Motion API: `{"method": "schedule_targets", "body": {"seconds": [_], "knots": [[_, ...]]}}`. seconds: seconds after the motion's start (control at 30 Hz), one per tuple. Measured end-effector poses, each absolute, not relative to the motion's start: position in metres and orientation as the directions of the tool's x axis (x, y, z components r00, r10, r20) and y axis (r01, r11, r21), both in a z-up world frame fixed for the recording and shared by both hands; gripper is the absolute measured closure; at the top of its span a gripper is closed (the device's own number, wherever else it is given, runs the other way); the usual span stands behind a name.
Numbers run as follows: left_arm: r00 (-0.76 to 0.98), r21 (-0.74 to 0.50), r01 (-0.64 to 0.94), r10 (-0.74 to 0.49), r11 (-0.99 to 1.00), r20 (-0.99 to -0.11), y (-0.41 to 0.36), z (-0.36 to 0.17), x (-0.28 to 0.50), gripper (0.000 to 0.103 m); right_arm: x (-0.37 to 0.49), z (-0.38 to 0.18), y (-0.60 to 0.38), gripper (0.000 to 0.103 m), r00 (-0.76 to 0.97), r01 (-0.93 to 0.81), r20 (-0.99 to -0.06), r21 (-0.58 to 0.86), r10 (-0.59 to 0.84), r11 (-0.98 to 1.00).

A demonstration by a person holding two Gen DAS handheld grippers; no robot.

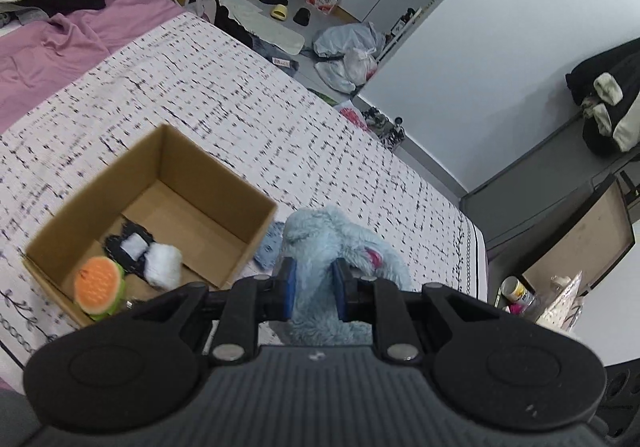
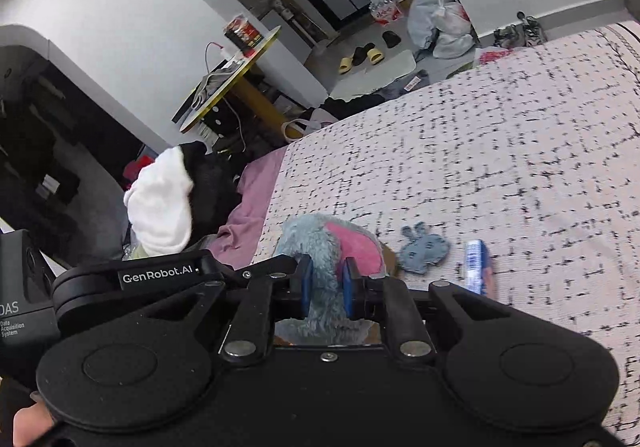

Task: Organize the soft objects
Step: 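Carry the grey plush over the box with both tools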

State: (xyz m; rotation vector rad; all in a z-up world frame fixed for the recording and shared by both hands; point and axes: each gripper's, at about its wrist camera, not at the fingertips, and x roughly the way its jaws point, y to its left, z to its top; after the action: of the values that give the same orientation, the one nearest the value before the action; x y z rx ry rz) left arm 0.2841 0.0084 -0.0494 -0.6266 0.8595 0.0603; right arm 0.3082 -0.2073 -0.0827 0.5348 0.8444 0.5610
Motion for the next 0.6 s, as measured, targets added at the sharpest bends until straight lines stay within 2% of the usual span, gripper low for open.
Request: {"method": "schedule_targets", "body": {"seconds": [0.6], "knots": [[0.683,-0.552,-0.329,-0.211,0.766,-0.699,0.106,-0.053,0.287,0.085,0.315,-0.067,-0.114,0.088,0.523,-0.282,-0.571,0.585,0.633,0.76]]}}
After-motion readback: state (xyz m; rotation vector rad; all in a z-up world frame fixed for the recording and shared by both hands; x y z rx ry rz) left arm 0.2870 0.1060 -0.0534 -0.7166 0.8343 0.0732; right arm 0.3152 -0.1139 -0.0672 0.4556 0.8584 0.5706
